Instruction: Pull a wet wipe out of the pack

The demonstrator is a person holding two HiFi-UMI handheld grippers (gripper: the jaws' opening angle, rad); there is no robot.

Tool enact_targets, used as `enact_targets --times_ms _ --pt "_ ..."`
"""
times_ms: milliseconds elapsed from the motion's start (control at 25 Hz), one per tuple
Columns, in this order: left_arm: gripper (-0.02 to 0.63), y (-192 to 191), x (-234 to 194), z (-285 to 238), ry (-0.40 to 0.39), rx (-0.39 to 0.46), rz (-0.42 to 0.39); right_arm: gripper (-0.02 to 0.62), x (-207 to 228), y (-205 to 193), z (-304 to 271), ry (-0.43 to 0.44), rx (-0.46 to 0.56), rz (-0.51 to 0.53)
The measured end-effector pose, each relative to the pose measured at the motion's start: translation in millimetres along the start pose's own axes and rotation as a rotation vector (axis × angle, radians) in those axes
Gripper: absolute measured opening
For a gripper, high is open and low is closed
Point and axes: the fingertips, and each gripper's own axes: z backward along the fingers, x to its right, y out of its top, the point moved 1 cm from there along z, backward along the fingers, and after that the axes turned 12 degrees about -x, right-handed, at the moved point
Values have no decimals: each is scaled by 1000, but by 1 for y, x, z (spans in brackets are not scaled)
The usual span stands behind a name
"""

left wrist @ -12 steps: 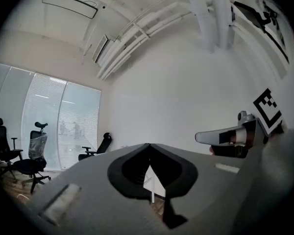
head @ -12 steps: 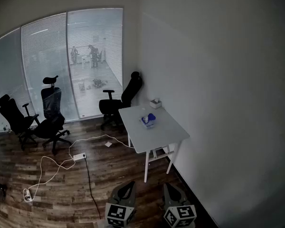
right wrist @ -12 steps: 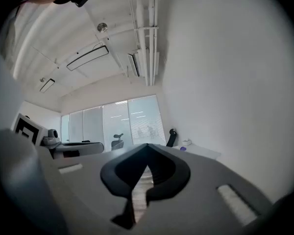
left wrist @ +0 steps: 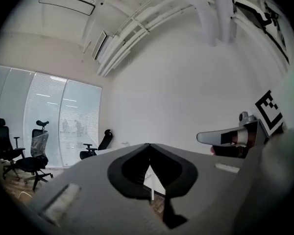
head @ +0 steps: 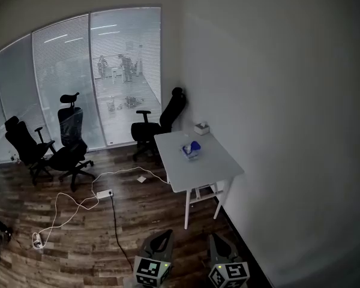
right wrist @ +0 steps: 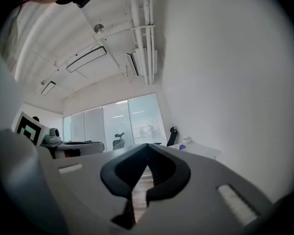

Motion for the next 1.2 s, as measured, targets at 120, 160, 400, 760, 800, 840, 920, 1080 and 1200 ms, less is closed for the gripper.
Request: enact_targets --times_ms 120,160,400,760,800,840,920,1080,1200 --pt "5 0 8 -6 14 -4 -1 5 12 0 3 11 6 -15" --pt "5 1 11 -7 20 -2 -3 5 16 -1 4 14 6 -18" --pt "5 -3 18 -19 48 -28 -8 5 34 -9 -7 54 0 -31" --pt "5 -15 -32 -60 66 -21 6 5 30 -8 -64 66 -34 -28" --pt "5 -15 -41 -69 64 -19 12 5 33 -6 -77 62 -31 -22" --pt "5 -15 -50 -77 64 -13 16 5 37 -5 -90 56 -24 -16" --pt "5 -11 -73 -92 67 -6 21 5 39 1 -116 51 -13 -10" --pt "5 -1 -125 -112 82 -15 32 5 18 19 -165 59 -33 -1" --pt "5 2 -160 -128 86 -20 47 5 7 23 -201 70 -50 -1"
